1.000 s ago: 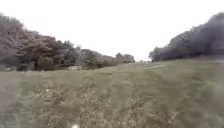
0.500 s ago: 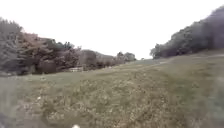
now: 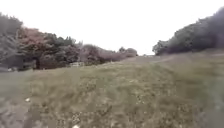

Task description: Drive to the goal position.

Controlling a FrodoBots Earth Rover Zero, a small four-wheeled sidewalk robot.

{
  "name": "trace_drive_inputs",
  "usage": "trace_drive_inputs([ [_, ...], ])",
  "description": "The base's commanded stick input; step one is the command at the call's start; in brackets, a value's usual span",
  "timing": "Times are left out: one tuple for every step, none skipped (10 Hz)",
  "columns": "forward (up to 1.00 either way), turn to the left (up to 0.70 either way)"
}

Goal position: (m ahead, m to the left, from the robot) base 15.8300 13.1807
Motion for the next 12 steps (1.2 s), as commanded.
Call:
trace_drive_inputs([
  [0.85,0.01],
  [0.85,0.01],
  [0.85,0.01],
  [0.85,0.01],
  [0.85,0.01],
  [0.85,0.01],
  [0.85,0.01],
  [0.85,0.01],
  [0.85,0.01],
  [0.85,0.01],
  [0.85,0.01],
  [0.85,0.01],
])
